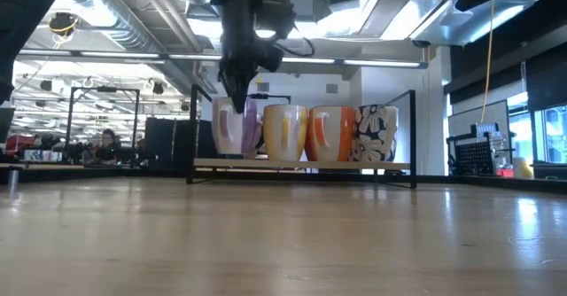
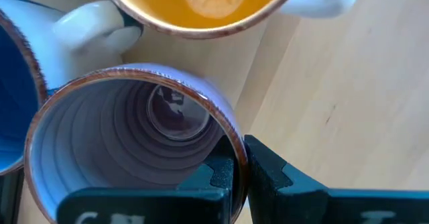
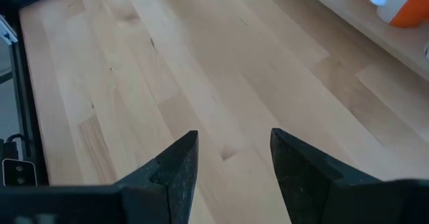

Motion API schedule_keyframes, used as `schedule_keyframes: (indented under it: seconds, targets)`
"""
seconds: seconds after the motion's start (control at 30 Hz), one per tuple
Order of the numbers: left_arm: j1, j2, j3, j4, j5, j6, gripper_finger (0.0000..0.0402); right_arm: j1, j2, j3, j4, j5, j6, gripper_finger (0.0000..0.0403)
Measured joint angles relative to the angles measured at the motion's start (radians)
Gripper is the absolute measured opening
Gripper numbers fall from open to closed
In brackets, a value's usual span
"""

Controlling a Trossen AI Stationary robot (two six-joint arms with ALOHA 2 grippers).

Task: Place coffee mugs
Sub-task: Put the purple patterned mug on the shelf

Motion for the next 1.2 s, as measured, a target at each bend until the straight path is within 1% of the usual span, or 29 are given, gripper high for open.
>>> schedule_keyframes:
  seconds: [0.13,0.4,0.63,0.9,1.03,1.2]
  targets:
    - [0.008,0.000,-0.027,0.017,0.017,0.009,0.0012,0.000,0.000,0.000,0.000,0.003,0.000,0.0175]
    - [0.008,0.000,-0.030,0.042,0.023,0.009,0.0013,0.000,0.000,0.000,0.001,0.004,0.000,0.0175]
    - [0.011,0.000,-0.030,0.042,0.024,0.010,0.0031,0.000,0.000,0.000,0.005,0.004,0.000,0.0175]
    - [0.012,0.000,-0.030,0.046,0.023,0.010,0.0028,0.000,0.000,0.000,0.025,0.004,-0.001,0.0175]
    - [0.008,0.000,-0.030,0.050,0.022,0.010,0.0047,0.000,0.000,0.000,0.027,0.004,-0.001,0.0175]
    - [0.008,-0.003,-0.030,0.048,0.021,0.009,0.0095,0.000,0.000,0.000,0.027,0.004,-0.001,0.0175]
